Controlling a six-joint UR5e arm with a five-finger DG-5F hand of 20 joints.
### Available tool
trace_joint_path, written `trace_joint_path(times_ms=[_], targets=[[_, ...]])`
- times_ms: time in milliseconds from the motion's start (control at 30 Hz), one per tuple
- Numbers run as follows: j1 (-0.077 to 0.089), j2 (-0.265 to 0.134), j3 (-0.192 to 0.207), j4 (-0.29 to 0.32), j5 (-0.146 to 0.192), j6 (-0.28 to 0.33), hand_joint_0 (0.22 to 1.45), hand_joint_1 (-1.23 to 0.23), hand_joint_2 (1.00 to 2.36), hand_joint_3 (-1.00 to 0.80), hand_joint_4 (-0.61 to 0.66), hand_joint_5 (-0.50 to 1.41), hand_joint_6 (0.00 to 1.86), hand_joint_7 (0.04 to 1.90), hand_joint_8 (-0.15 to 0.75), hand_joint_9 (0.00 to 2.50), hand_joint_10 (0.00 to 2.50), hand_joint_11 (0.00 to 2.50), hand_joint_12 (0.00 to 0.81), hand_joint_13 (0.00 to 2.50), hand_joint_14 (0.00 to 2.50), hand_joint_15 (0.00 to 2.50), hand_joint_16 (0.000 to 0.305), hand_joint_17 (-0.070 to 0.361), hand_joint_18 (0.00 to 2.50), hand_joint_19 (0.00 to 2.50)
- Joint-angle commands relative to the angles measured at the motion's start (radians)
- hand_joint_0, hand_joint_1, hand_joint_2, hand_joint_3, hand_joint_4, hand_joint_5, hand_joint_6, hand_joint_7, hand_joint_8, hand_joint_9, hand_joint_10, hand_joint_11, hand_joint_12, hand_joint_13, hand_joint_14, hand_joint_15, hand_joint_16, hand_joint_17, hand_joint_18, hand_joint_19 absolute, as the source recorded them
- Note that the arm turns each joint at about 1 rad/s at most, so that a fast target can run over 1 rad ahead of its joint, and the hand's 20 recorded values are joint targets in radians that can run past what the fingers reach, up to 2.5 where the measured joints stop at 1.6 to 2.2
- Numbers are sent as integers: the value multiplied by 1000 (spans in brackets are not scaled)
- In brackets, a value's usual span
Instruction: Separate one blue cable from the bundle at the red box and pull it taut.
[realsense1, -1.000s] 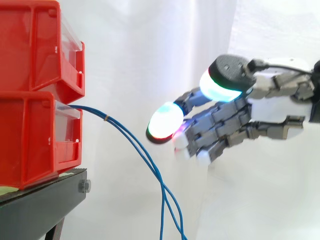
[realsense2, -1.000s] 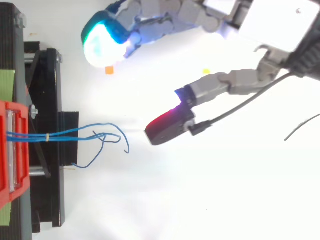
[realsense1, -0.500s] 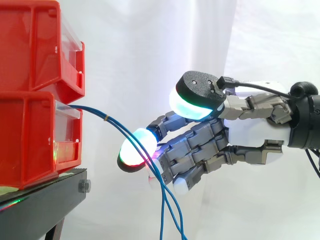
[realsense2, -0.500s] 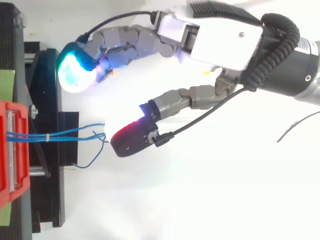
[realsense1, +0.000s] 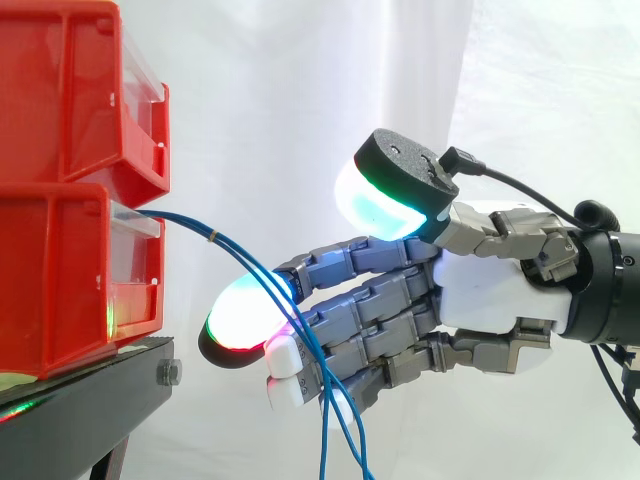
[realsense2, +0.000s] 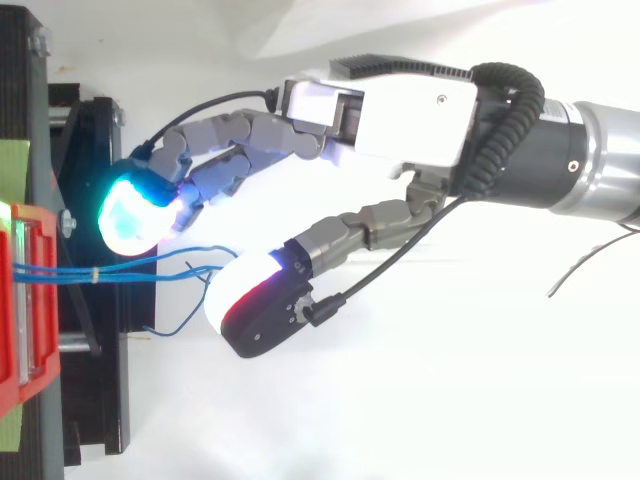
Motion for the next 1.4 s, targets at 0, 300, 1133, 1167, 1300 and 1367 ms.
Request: trace_joint_path(times_ms=[0, 300, 1133, 1167, 1300, 1367], targets=[[-1, -3, 1, 11, -10, 12, 487, -510, 1000, -500, 303, -201, 502, 779, 374, 687, 12, 499, 445, 647, 12, 374, 61, 137, 658, 556], [4, -40, 3, 93, -19, 25, 523, -517, 1000, -500, 314, -195, 502, 784, 375, 722, 11, 514, 439, 703, 12, 392, 59, 132, 700, 571], [-2, -89, 49, 125, -74, 69, 630, -665, 1011, -349, 319, -163, 503, 1023, 358, 791, 15, 652, 424, 769, 14, 441, 55, 124, 754, 611], [-2, -89, 49, 123, -74, 75, 630, -666, 1011, -346, 320, -162, 503, 1038, 357, 792, 13, 655, 425, 773, 14, 443, 55, 124, 754, 613], [-4, -89, 49, 126, -76, 89, 633, -664, 1011, -354, 315, -158, 503, 1067, 357, 802, 17, 669, 421, 782, 16, 448, 54, 123, 763, 612], [-5, -89, 49, 126, -76, 91, 628, -660, 1010, -364, 315, -156, 503, 1081, 359, 811, 16, 676, 423, 789, 15, 453, 54, 122, 766, 610]])
